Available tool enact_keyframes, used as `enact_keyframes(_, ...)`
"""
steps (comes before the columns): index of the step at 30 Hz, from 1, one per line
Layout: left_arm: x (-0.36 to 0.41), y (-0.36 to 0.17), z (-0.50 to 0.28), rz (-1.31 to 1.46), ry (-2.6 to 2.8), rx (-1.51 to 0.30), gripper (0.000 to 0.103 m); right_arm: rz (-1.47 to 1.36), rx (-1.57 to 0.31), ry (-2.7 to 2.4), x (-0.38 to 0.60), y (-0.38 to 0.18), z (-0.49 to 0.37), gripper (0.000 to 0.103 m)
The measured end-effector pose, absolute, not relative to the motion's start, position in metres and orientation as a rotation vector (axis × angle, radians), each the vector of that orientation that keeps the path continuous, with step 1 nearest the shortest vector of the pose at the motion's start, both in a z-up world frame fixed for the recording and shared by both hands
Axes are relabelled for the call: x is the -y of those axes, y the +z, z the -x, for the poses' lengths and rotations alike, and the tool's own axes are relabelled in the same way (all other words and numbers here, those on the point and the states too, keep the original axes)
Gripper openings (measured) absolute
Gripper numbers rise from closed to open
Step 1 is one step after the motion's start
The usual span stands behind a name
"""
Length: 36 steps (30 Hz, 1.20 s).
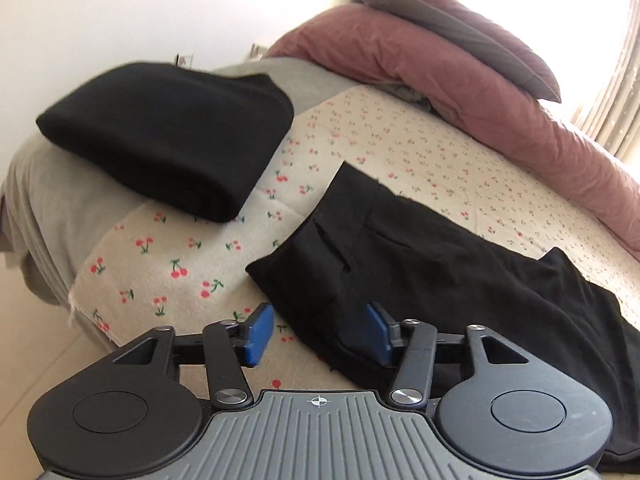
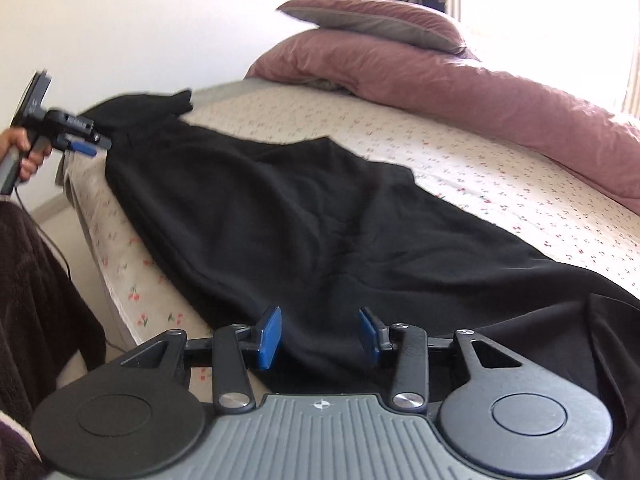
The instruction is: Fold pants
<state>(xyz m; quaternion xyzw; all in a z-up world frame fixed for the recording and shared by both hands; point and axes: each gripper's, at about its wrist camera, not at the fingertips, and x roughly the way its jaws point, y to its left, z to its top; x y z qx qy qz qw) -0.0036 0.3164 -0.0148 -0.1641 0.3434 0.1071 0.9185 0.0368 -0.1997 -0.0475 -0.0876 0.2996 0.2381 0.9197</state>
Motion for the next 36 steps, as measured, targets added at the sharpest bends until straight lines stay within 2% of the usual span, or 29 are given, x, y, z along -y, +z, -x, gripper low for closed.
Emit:
enact_keyframes(3,-0.294,-0.002,0.004,0.302,0.131,-0.649,0.073,0.104,-0.573,0.347,0.225,-0.04,-0.042,0.057)
enact_keyframes(6,-0.257,0.003,-0.009,0.267,-0.033,-0.64,0.08,0.051,-0.591,0.151,0.25,-0.045,-0.057,0.059)
enact_keyframes(11,-0.182,0.0,-0.032,0.156,-0.241,-0.687,0.086,0.176,-0.666,-0.199,0.276,-0.066,-0.089,0.058)
enact_keyframes(15,-0.113,-0.012,-0.042,0.034,-0.393,-0.717,0.086,0.119,-0.717,-0.266,0.303,-0.079,-0.108,0.055)
enact_keyframes(19,-0.057,-0.03,-0.041,-0.056,-0.54,-0.673,0.086,0.123,-0.71,-0.293,0.306,-0.089,-0.121,0.054)
enact_keyframes(22,-0.028,-0.039,-0.034,-0.12,-0.639,-0.647,0.086,0.112,-0.685,-0.324,0.308,-0.091,-0.133,0.048)
enact_keyframes(23,-0.019,-0.041,-0.032,-0.132,-0.67,-0.642,0.086,0.103,-0.676,-0.33,0.309,-0.092,-0.135,0.042)
enact_keyframes(26,0.002,-0.043,-0.031,-0.147,-0.756,-0.634,0.086,0.063,-0.657,-0.354,0.319,-0.091,-0.138,0.013)
enact_keyframes(27,0.005,-0.044,-0.029,-0.151,-0.777,-0.633,0.086,0.034,-0.652,-0.361,0.325,-0.087,-0.135,0.008)
enact_keyframes(32,0.027,-0.05,-0.026,-0.174,-0.88,-0.638,0.086,-0.214,-0.535,-0.477,0.373,-0.061,-0.091,0.008)
enact_keyframes(36,0.04,-0.051,-0.023,-0.185,-0.946,-0.613,0.082,-0.425,-0.489,-0.541,0.415,-0.066,-0.051,0.01)
